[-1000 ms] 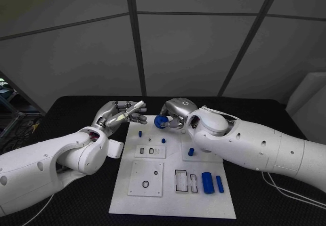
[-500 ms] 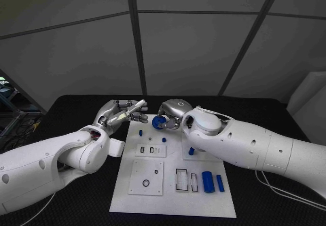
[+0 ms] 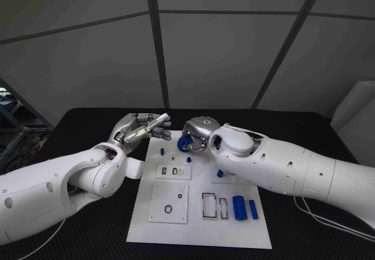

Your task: Assemble the parts on the task board

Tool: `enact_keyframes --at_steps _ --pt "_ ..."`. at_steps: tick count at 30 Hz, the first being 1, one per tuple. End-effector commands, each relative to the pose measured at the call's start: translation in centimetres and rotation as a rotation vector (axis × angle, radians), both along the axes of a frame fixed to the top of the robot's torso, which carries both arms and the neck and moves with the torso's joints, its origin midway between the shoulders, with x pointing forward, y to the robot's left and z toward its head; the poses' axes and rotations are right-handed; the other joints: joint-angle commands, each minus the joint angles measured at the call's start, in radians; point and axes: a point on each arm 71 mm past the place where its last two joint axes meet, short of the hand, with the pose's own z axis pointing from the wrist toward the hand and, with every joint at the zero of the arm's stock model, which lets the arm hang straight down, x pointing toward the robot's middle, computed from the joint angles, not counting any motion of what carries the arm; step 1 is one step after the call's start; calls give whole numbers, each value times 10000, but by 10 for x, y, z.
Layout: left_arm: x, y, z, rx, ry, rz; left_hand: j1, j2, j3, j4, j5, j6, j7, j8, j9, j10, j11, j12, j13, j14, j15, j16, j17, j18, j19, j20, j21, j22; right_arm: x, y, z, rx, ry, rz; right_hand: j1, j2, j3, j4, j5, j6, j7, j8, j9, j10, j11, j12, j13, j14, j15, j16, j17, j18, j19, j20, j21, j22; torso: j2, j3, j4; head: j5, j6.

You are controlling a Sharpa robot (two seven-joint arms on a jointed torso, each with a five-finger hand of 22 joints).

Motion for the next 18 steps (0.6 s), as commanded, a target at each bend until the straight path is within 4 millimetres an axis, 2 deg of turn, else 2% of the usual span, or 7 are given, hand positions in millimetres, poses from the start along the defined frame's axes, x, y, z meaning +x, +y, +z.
enact_keyframes --at_steps 1,5,12,13,14,18 --pt "0 -1 1 2 -93 -138 -72 39 -43 -37 40 -59 43 -66 -2 -52 32 -21 -11 -74 3 -64 10 21 30 48 15 6 0 0 -4 -413 174 -25 -167 -50 63 11 -21 84 -114 -19 71 1058 39 25 2631 1040 18 46 2633 -61 49 -12 30 1152 -7 -1 10 -5 -12" --pt "0 -1 1 4 -92 -133 -72 39 -43 -37 40 -59 43 -66 -2 -52 32 -21 -11 -74 3 -64 10 21 30 48 15 6 2 -2 -4 -448 144 -180 -342 -171 94 -2 -169 -262 35 -268 -6 1058 167 25 2631 1040 128 46 2633 -53 14 73 7 1110 -1 -1 1 -2 -9" --pt "0 -1 1 6 -91 -129 -72 39 -43 -37 40 -59 43 -66 -2 -52 32 -21 -11 -74 3 -64 10 21 30 48 15 6 3 -5 -4 -450 70 -405 -597 -324 84 15 -444 -544 134 -429 -49 979 266 -86 2515 1040 236 46 2633 -39 -28 186 -22 1057 -3 0 -5 -10 -7" --pt "0 -1 1 8 -90 -125 -72 39 -43 -37 40 -59 43 -66 -2 -52 32 -21 -11 -74 3 -64 10 21 30 48 15 6 3 -5 -4 -441 75 -413 -757 -393 48 79 -724 -818 170 -465 -93 943 311 -135 2465 1040 273 46 2633 -34 -45 228 -34 1037 -3 2 -7 -13 5" --pt "0 -1 1 9 -89 -123 -72 39 -43 -37 40 -59 43 -66 -2 -52 32 -21 -11 -74 3 -64 10 21 30 48 15 6 3 -5 -4 -441 94 -415 -877 -421 25 143 -831 -967 184 -472 -113 937 329 -143 2457 1040 290 46 2633 -34 -45 250 -35 1038 -3 2 -7 -13 5" --pt "0 -1 1 15 -84 -111 -61 46 -40 -48 39 -56 43 -70 0 -52 32 -26 -10 -72 3 -80 23 22 30 51 16 6 4 -6 -6 -484 344 -412 -1683 -558 -63 725 -968 -1053 192 -401 -82 941 342 -137 2464 1040 322 46 2633 -33 -39 297 -33 1052 -4 0 9 -30 8"
